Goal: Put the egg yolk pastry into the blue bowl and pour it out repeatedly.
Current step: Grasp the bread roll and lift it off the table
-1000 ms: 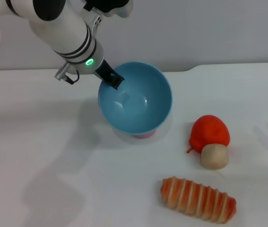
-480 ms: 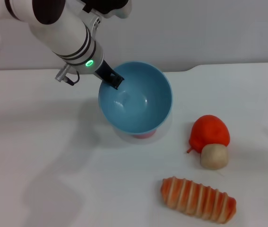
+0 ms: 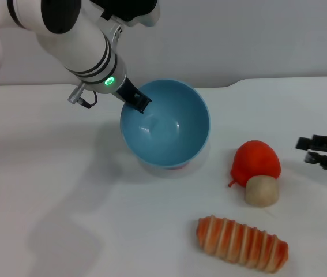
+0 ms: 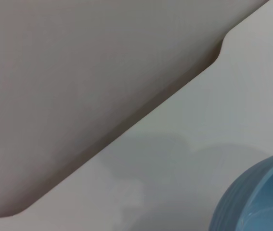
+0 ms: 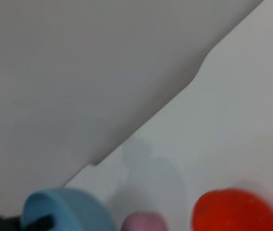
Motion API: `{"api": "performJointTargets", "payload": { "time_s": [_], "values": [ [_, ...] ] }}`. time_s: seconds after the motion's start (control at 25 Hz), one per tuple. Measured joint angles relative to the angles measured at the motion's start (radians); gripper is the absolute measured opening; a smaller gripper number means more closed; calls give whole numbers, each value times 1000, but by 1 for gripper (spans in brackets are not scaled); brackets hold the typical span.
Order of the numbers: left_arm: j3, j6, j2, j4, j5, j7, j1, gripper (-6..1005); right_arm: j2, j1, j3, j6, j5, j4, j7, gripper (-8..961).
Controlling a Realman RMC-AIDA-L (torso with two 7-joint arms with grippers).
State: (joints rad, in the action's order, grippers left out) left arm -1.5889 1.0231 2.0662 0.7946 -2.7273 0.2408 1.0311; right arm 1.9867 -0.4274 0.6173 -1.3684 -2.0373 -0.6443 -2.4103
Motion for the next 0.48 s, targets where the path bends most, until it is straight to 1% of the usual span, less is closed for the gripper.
{"api": "performJointTargets", "payload": {
  "time_s": [0.28, 0.48],
  "values": [
    [0, -3, -1, -2, 0, 0, 1, 0, 9, -35, 94, -67, -1, 18, -53, 479],
    [0, -8, -1, -2, 0, 0, 1, 0, 11, -30, 121, -86, -3, 38, -71, 476]
  ]
}}
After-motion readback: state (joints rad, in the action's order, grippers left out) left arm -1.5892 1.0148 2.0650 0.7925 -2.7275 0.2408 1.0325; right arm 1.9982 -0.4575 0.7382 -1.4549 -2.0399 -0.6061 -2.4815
